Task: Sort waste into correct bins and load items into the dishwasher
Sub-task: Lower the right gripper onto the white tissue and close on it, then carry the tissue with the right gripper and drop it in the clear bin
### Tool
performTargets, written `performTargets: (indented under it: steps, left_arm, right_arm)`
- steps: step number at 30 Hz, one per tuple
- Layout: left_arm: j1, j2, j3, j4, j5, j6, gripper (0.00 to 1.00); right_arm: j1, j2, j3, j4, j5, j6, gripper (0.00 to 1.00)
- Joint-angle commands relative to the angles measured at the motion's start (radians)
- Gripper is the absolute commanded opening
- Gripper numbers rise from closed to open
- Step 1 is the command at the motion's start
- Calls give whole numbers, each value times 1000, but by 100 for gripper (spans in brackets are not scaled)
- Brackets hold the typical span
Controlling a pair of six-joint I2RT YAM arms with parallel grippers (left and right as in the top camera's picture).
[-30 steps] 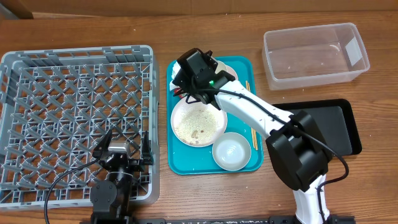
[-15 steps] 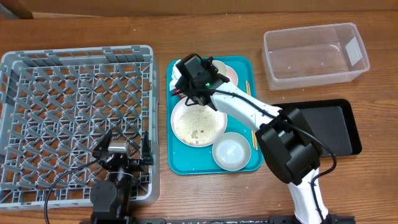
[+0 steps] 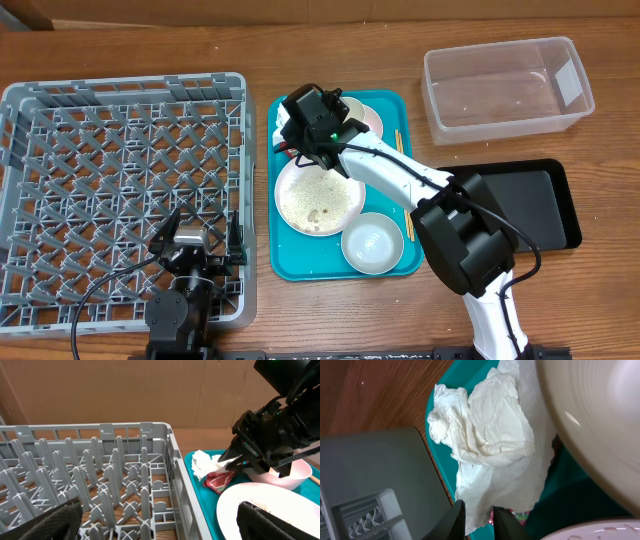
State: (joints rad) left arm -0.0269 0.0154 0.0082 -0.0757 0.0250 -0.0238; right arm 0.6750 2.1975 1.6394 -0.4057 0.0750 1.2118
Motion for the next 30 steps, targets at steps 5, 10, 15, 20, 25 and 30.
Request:
performTargets:
  steps: [5, 10, 15, 20, 25, 30]
  left_arm:
    - [-13, -9, -3, -2, 0, -6, 100]
    - [-13, -9, -3, -2, 0, -6, 100]
    - [-13, -9, -3, -2, 0, -6, 100]
    - [-13, -9, -3, -2, 0, -6, 100]
    - [-13, -9, -3, -2, 0, -6, 100]
    - [-13, -9, -3, -2, 0, -6, 100]
  right_arm:
    - [3, 14, 3, -7, 15, 1, 30]
    - [3, 47, 3, -12, 18, 29, 30]
    - [2, 48, 5, 19, 13, 46, 26]
    - [2, 47, 17, 37, -35, 45, 11]
    - [2, 45, 47, 34, -139, 40, 4]
    - [2, 15, 51, 14, -185, 40, 4]
